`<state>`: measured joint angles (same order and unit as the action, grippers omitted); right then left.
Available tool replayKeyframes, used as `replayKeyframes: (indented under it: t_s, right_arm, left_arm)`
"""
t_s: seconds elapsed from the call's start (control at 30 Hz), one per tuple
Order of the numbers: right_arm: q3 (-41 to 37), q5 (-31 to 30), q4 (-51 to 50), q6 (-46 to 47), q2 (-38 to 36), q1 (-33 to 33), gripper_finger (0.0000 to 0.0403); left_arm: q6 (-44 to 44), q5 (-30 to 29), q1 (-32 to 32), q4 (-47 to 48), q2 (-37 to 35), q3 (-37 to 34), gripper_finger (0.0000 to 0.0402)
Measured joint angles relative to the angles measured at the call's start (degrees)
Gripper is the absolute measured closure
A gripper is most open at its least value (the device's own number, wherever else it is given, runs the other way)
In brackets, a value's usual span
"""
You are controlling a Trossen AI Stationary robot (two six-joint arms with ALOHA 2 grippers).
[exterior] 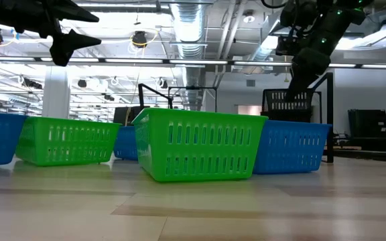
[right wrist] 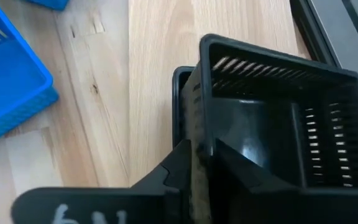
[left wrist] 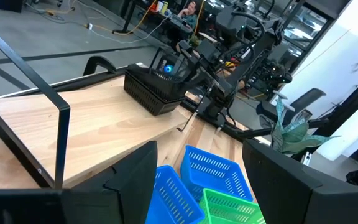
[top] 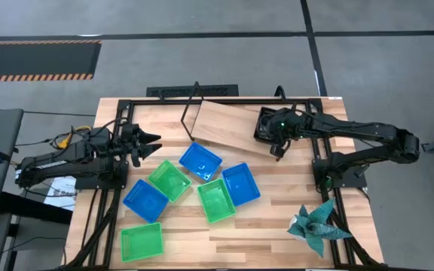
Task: Stack baskets on shelf by color
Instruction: Stack the black bin on top of the black bin on the shelf, then put the bottom right blue bin on the shelf
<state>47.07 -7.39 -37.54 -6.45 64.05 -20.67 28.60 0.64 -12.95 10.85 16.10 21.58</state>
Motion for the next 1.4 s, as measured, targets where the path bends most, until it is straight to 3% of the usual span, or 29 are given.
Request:
replayKeyframes:
  t_s: [0.37,0.6,0.8,0.93,1.17,1.4]
  right_arm:
    - [2.3,-0.1,-1.3,0.4,0.0,0.1,0.0239]
    - [8.3,0.1,-0.9,3.0,0.0,3.5,0.0229]
    - [8.7,6.0,0.2,9.6,0.3,12.6,0.0238]
    - [8.7,6.2,1.1,15.9,2.9,22.2,0.0238]
    - [8.9,6.1,12.2,18.5,12.9,35.6,0.0245]
    - [13.0,5.7,12.3,18.6,25.0,40.7,0.0259]
  left_arm:
    - [0.2,0.0,0.0,0.0,0.0,0.0,0.0175]
    - [0.3,0.0,0.0,0.0,0.0,0.0,0.0175]
    - [0.2,0.2,0.0,0.0,0.0,0.0,0.0175]
    - [-0.1,0.2,0.0,0.0,0.0,0.0,0.0175]
    - [-0.9,0.1,0.0,0.0,0.0,0.0,0.0175]
    - [-0.9,0.1,0.0,0.0,0.0,0.0,0.0175]
